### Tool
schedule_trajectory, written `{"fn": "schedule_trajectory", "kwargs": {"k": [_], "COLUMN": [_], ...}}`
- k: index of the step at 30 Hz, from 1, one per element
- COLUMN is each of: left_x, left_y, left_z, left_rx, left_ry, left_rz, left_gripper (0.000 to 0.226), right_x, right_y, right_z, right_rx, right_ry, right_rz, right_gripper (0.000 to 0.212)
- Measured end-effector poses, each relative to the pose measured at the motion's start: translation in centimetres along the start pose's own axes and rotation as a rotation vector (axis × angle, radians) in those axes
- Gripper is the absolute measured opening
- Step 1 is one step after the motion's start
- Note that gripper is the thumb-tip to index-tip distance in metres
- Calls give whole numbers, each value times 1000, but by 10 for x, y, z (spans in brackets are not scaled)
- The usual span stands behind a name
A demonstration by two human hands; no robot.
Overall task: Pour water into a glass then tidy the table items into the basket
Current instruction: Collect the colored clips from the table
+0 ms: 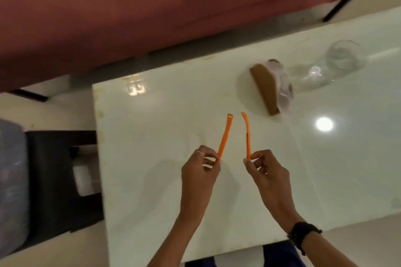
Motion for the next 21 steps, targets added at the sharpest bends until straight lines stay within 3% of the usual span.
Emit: {"fn": "schedule_trajectory", "kwargs": {"k": [6,11,15,21], "left_x": [-72,-121,-161,-213], "left_y": [-179,-309,-377,-404], "left_z": [-27,-50,-60,-41], "left_rx": [471,771,832,687], "left_ry": [-179,-155,-288,-357], "left_rz": [-157,-128,28,143], "left_gripper": [22,20,20,9], "right_x": [-85,-154,-187,-203], "right_y": [167,309,401,464], "right_z": [-46,-108,-144,-156], "right_rx": [-413,-706,-768,-603], "right_ry": [-112,-203,-249,-260], "right_rz": [-28,-63,-209,-538], "right_gripper": [10,10,10,20]}}
Point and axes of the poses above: each hand's wrist, its own z-axis towards the middle knuckle, its own y-axis out of the palm, x = y × z, the point moved 3 cm from there along z, towards the middle knuckle, and after that the axes turned 7 degrees about y, right-handed, at the moved point
